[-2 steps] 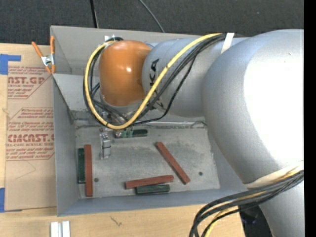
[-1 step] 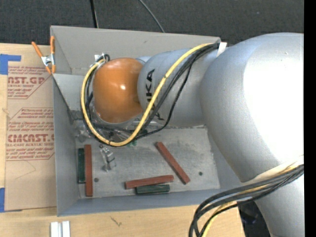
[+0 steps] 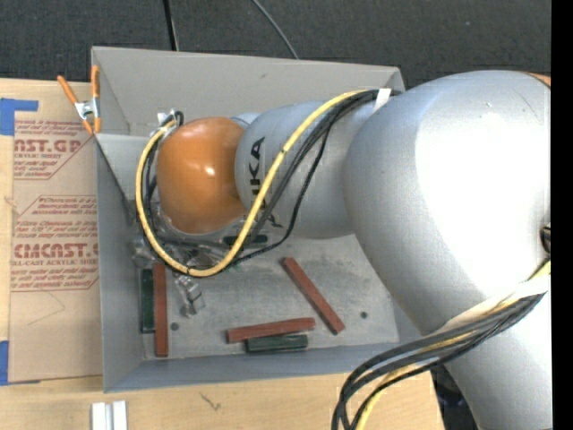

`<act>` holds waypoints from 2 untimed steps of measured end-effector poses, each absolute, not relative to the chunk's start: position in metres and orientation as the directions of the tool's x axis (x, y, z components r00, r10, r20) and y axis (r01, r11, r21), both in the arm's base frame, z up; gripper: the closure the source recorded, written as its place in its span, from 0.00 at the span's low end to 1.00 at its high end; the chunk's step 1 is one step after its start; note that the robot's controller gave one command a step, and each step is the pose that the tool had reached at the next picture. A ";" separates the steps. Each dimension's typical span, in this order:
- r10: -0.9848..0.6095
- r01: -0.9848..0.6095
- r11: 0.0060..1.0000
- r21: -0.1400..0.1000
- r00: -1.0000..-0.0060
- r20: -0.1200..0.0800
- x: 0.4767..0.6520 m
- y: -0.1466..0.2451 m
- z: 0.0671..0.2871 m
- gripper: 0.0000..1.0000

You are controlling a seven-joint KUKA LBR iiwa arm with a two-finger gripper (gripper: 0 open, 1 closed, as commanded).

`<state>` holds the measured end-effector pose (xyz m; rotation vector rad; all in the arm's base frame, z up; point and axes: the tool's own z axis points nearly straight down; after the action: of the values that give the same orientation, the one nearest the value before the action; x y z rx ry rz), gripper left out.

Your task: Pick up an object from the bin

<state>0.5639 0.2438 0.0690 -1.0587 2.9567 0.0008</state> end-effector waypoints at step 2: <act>-0.939 -0.939 0.343 0.001 -0.343 -0.004 0.527 0.238 0.070 1.00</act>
Offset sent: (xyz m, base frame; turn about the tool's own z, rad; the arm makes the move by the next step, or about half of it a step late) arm -0.0368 -0.0075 0.0010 -0.5352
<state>0.5270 0.2376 0.0700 -1.7989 2.5727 0.0049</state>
